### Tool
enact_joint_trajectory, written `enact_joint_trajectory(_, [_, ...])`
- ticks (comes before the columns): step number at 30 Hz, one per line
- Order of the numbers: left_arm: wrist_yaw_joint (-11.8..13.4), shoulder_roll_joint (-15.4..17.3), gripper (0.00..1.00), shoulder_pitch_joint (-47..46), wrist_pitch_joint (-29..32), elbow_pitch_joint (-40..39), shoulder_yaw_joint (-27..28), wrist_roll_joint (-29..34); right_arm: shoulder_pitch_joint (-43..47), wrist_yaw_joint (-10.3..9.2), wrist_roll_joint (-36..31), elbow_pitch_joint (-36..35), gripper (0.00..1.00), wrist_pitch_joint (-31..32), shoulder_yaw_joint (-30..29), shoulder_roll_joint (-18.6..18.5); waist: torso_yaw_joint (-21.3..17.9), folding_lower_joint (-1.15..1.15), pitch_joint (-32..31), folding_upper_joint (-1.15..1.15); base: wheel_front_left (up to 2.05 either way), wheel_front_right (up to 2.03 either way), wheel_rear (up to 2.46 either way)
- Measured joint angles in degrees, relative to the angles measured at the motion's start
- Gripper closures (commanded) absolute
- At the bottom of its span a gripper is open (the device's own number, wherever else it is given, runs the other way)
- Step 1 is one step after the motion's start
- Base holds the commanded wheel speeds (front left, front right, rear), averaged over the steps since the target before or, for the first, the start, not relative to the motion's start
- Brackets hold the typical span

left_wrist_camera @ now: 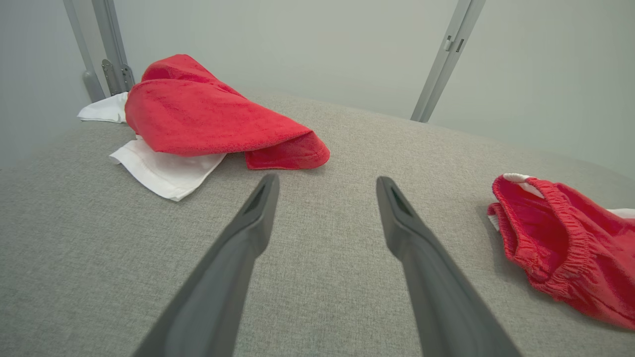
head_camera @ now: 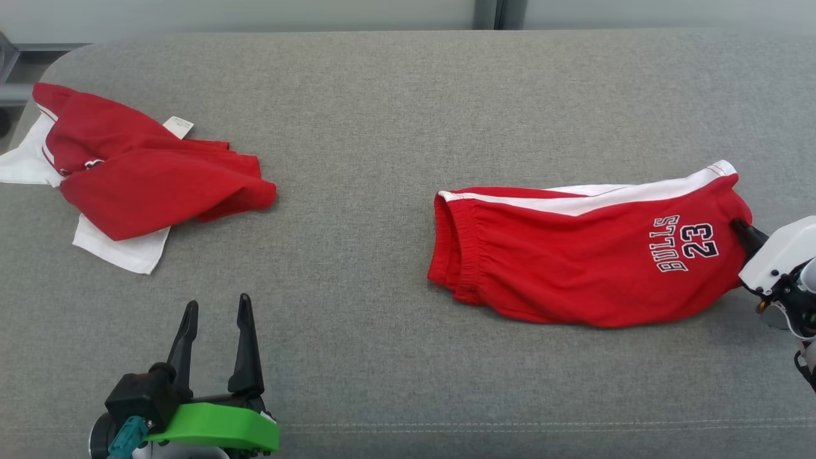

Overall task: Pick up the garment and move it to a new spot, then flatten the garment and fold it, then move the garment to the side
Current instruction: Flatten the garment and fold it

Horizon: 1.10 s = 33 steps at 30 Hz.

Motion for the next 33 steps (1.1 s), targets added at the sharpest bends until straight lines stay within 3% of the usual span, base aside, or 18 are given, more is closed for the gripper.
enact_joint_trajectory(4, [0.00, 0.00, 0.00, -0.04, 0.00, 0.02, -0.58, 0.00, -0.86, 0.01, -0.24, -0.05, 1.00, -1.86, -0.20, -2.13, -1.19, 0.00, -0.14, 0.00, 0.00, 0.00, 0.00])
enact_joint_trajectory(11, [0.00, 0.00, 0.00, -0.09, 0.00, 0.16, -0.94, 0.00, -4.80, 0.52, -1.79, -5.86, 1.00, -3.07, 3.81, 0.37, -1.57, 0.00, -0.39, 0.00, 0.00, 0.00, 0.00])
enact_joint_trajectory(24, [0.00, 0.01, 0.00, -0.75, 0.00, 1.09, -2.21, -0.21, -6.57, 0.52, -3.96, -17.47, 1.00, -1.72, 17.50, 4.71, -0.81, 0.00, -1.75, 0.00, 0.00, 0.00, 0.00])
enact_joint_trajectory(33, [0.00, 0.01, 0.00, -0.76, 0.00, 1.23, -2.68, -1.53, -5.63, 0.52, -3.92, -18.40, 1.00, 0.80, 23.82, 7.60, 0.66, 0.00, -2.51, 0.00, 0.00, 0.00, 0.00])
